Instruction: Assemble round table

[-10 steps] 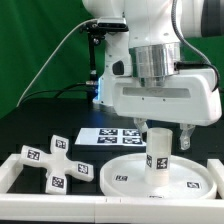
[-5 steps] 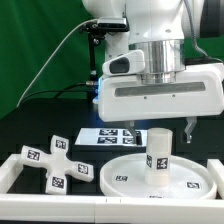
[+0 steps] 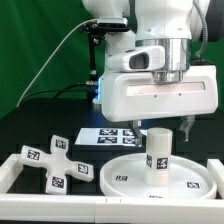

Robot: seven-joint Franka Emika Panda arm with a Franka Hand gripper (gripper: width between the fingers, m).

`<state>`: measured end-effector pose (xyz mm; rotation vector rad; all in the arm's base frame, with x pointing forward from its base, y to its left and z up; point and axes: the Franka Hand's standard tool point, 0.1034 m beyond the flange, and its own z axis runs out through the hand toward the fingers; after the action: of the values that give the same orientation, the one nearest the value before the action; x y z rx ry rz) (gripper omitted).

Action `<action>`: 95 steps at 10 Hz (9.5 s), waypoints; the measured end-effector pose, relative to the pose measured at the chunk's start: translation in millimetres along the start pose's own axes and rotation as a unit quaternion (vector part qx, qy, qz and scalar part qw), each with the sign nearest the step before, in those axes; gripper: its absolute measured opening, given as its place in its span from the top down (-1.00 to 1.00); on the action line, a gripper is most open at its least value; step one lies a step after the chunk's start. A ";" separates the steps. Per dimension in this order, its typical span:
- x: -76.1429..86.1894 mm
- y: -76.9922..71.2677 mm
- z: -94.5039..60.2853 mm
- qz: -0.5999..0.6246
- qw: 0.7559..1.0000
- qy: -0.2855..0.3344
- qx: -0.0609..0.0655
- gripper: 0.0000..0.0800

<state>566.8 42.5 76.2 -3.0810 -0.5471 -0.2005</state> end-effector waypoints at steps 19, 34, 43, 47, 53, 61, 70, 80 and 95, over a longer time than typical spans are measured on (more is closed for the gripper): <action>-4.9 5.9 2.1 0.532 0.846 0.005 0.000 -0.59; -21.2 67.4 -42.7 0.108 0.993 -0.038 0.011 -0.62; -39.5 131.9 -17.1 -0.124 0.990 -0.073 -0.005 -0.62; -37.5 154.7 0.4 -0.122 0.977 -0.171 -0.032 -0.62; -27.5 166.2 5.1 -0.174 0.943 -0.269 -0.086 -0.62; -29.9 156.2 13.9 -0.294 0.906 -0.295 -0.077 -0.62; -52.8 164.6 28.6 -0.291 0.909 -0.290 -0.078 -0.62; -71.6 156.7 42.9 -0.291 0.908 -0.293 -0.069 -0.62; -39.7 154.9 -64.4 -0.214 0.972 -0.095 -0.015 -0.10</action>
Offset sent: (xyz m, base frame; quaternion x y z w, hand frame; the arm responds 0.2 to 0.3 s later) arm 0.0000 0.0000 0.0000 0.0000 0.0000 0.1296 0.9916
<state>575.0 -118.4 137.6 -2.9833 -1.2254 0.0900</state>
